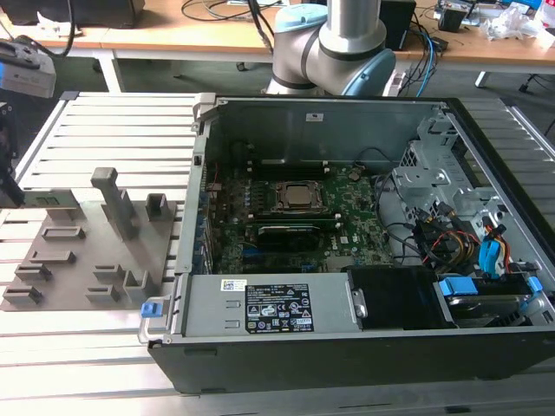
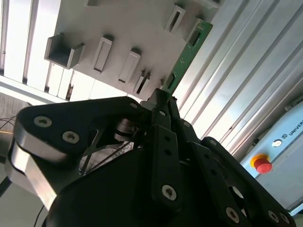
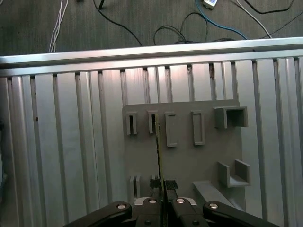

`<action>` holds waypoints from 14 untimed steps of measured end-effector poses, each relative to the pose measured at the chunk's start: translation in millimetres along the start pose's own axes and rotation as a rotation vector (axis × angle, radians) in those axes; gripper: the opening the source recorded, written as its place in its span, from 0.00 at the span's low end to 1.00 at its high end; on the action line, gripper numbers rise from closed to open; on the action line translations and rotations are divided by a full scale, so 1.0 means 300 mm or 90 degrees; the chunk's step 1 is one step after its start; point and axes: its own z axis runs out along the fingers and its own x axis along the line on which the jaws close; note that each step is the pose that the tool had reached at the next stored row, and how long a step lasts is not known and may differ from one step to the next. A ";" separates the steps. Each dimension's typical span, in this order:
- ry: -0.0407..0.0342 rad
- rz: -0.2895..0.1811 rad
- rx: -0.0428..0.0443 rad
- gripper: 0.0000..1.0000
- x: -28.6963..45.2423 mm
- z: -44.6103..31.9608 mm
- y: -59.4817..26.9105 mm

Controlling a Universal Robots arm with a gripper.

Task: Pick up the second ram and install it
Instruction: 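Pick up the second ram and move it above second insertion slot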

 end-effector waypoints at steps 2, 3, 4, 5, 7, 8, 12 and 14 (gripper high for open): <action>0.0000 0.000 0.0000 0.14 0.000 -0.014 0.000; 0.0000 0.000 0.0000 0.14 0.000 -0.022 0.000; 0.0000 0.000 0.0000 0.14 -0.001 -0.038 0.000; 0.0000 0.000 0.0000 0.14 -0.001 -0.053 0.001; 0.0000 0.000 0.0000 0.14 -0.001 -0.076 0.001; 0.0000 0.000 0.0000 0.14 -0.001 -0.086 0.001; -0.0010 0.000 -0.0001 0.14 -0.002 -0.141 0.001; -0.0019 0.000 -0.0001 0.14 -0.002 -0.152 0.002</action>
